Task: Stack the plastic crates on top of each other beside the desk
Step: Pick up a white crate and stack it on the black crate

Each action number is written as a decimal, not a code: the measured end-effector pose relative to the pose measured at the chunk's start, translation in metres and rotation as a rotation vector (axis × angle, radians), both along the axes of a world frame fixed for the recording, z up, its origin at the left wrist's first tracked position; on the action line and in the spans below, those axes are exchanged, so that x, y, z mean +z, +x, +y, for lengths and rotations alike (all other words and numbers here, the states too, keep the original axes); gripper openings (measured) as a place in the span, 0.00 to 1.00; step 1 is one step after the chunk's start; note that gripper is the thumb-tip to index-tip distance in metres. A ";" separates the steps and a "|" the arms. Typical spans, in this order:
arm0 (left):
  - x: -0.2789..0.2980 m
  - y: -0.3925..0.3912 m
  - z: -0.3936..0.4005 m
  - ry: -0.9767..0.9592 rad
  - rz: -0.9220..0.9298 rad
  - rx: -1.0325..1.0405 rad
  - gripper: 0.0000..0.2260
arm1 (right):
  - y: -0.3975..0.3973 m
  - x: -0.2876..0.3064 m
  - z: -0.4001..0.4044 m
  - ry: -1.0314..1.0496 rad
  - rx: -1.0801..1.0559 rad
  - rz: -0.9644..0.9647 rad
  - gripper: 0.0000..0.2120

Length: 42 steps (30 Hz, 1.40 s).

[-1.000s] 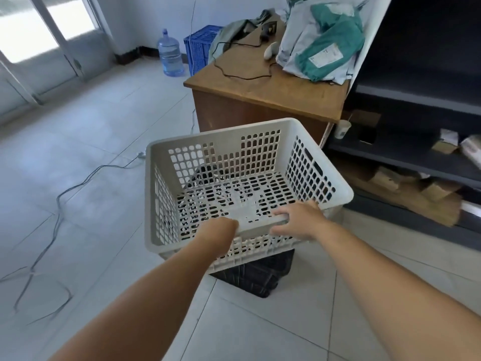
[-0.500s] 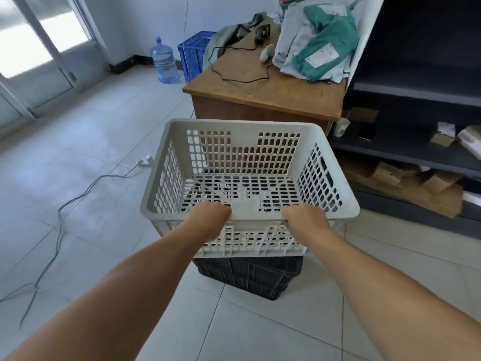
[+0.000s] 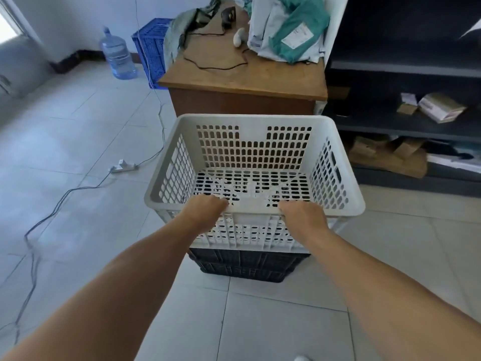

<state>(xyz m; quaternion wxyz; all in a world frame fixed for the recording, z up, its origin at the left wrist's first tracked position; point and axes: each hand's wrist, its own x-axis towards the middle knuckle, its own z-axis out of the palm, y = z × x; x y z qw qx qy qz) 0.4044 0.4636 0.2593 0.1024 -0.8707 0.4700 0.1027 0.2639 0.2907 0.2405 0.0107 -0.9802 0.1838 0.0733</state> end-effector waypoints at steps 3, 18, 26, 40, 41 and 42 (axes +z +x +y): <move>0.000 0.011 0.007 -0.020 -0.015 -0.017 0.07 | 0.006 -0.004 0.007 -0.018 -0.013 -0.012 0.17; -0.023 0.017 0.040 -0.175 -0.052 0.162 0.22 | -0.006 -0.004 0.014 0.153 -0.246 -0.042 0.22; -0.025 -0.008 0.056 -0.499 0.152 0.732 0.31 | -0.026 -0.001 0.012 0.243 -0.551 -0.109 0.31; -0.019 -0.018 -0.004 -1.053 0.825 1.527 0.43 | -0.027 -0.004 -0.001 0.294 -0.743 -0.107 0.36; -0.015 -0.017 -0.005 -1.056 0.816 1.537 0.39 | -0.025 -0.006 -0.002 0.278 -0.731 -0.096 0.36; -0.022 -0.012 -0.007 -1.036 0.801 1.541 0.33 | -0.023 -0.007 -0.003 0.264 -0.720 -0.083 0.36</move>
